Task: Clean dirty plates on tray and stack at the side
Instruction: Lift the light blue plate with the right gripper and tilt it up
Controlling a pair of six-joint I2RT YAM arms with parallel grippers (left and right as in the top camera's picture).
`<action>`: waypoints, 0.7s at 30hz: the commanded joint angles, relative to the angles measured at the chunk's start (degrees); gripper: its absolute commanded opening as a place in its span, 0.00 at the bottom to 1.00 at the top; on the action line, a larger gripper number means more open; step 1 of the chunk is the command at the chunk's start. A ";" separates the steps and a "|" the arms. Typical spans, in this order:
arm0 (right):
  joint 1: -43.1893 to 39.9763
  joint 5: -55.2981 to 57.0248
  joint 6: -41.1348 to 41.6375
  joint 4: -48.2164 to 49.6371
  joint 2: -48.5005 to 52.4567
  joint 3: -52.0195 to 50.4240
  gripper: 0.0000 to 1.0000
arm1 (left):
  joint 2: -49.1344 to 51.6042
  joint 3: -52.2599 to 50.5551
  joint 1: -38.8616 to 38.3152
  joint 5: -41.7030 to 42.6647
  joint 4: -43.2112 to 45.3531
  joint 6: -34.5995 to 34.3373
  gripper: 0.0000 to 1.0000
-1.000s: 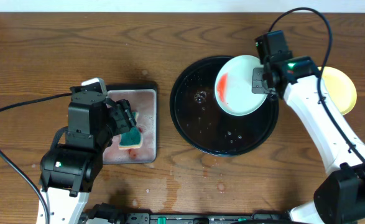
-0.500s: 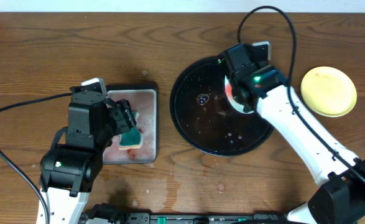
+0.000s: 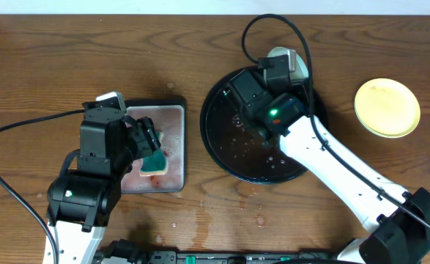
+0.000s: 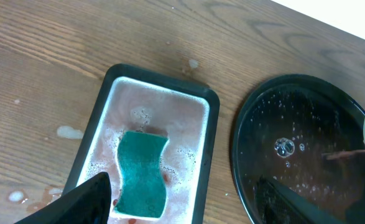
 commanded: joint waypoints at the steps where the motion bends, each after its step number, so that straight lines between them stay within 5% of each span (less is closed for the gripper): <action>1: 1.53 6.95 0.07 0.79 -0.28 0.52 0.01 | 0.00 1.27 0.15 -0.09 0.09 1.14 0.74; 21: 4.00 11.80 -2.69 0.70 4.11 0.35 0.01 | 0.00 1.27 0.15 -0.09 1.14 1.64 0.74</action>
